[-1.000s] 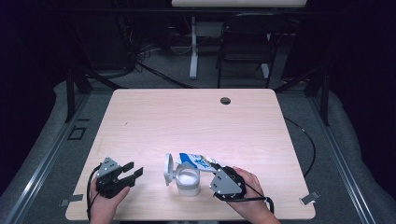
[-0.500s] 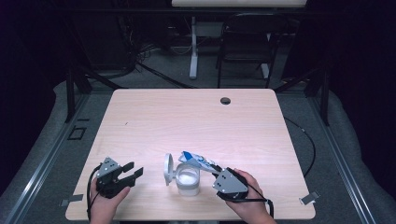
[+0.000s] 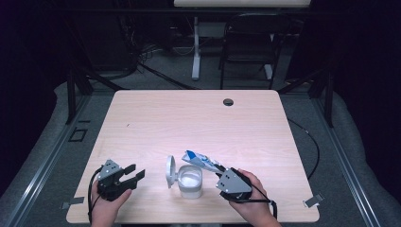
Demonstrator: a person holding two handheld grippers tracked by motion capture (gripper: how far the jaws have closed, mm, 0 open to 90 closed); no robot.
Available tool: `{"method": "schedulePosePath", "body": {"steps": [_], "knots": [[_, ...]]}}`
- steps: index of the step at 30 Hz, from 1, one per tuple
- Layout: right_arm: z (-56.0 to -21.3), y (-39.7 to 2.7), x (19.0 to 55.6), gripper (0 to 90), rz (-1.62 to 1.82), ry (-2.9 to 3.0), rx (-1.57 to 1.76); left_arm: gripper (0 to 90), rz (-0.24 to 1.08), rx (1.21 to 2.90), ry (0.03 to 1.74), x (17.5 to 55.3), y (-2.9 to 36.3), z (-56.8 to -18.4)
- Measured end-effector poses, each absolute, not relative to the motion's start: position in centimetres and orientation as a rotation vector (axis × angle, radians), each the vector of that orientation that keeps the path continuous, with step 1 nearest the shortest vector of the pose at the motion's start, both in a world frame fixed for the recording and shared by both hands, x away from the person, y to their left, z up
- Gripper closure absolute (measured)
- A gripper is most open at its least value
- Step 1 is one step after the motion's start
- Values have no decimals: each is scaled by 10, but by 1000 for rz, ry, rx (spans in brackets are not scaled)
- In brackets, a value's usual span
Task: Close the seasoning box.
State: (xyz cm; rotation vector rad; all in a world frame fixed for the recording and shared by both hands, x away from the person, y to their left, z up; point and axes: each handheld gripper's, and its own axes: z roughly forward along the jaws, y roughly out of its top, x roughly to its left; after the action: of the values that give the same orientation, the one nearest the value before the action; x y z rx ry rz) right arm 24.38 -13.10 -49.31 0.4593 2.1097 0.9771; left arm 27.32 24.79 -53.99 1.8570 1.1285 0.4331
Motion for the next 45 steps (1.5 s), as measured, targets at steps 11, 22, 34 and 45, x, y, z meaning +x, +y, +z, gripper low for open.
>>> {"method": "schedulePosePath", "body": {"steps": [11, 22, 34, 45], "knots": [[-487, -134, 254, 873, 1028, 2082, 531, 517, 431, 1855, 1129, 273, 248, -540], [-484, -150, 269, 874, 1122, 2043, 697, 516, 429, 1853, 1130, 274, 248, -541], [-487, -159, 272, 874, 1177, 2019, 769, 516, 428, 1856, 1132, 274, 247, -541], [-495, -166, 280, 874, 1158, 2007, 830, 516, 431, 1855, 1132, 274, 247, -541]]}}
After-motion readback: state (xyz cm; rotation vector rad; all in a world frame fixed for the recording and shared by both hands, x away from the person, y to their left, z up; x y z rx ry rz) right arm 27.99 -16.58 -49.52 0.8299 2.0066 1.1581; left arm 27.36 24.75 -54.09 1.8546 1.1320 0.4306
